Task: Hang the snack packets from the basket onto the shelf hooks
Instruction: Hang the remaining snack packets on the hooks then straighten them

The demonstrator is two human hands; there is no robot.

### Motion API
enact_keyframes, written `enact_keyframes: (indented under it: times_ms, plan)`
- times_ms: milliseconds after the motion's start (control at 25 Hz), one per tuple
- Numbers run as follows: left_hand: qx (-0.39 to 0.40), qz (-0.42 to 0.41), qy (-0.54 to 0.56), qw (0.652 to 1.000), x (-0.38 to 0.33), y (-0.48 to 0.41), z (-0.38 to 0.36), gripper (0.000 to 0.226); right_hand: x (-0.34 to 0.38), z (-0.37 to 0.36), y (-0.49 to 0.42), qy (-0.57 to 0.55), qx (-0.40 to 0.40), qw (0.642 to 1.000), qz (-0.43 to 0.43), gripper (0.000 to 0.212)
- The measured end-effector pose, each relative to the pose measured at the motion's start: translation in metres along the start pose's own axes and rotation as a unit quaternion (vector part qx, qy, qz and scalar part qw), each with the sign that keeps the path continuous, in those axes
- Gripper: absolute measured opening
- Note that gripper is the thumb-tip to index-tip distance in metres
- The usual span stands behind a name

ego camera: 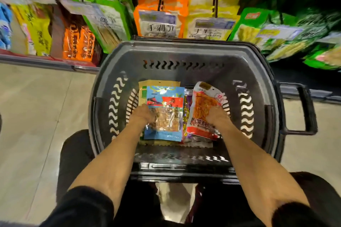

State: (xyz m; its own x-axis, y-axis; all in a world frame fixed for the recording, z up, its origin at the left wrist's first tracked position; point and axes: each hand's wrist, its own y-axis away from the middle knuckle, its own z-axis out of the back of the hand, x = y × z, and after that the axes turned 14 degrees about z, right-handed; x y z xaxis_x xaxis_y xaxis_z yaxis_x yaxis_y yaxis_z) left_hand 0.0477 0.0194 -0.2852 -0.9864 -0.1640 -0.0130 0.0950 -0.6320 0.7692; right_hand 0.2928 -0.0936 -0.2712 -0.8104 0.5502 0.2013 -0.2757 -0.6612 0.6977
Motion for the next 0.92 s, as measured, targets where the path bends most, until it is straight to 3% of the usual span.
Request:
enact_keyframes:
  times_ms: [160,360,520,640,840,920]
  plan:
    - [-0.02,0.004,0.042,0.999,-0.002,-0.024,-0.018,0.059,-0.01,-0.016,-0.018,-0.089,-0.025,0.995,-0.038,0.051]
    - [0.005,0.037,0.149,0.988,-0.002,-0.03,-0.025,0.063,-0.024,-0.025,-0.033,-0.133,0.009,0.988,-0.072,0.072]
    - [0.083,0.079,0.242,0.964,0.003,-0.043,-0.026,0.044,-0.026,-0.034,-0.036,-0.214,0.026,0.973,-0.082,0.078]
    - [0.123,0.086,0.305,0.94,0.006,-0.047,-0.021,0.037,-0.024,-0.042,-0.037,-0.209,-0.004,0.974,-0.085,0.085]
    - [0.127,0.041,0.293,0.947,0.01,-0.036,-0.012,0.04,-0.011,-0.035,-0.026,-0.233,-0.041,0.961,-0.144,0.105]
    - [0.092,0.006,0.263,0.96,0.011,-0.019,-0.007,0.036,-0.005,-0.027,-0.011,-0.287,-0.09,0.939,-0.164,0.092]
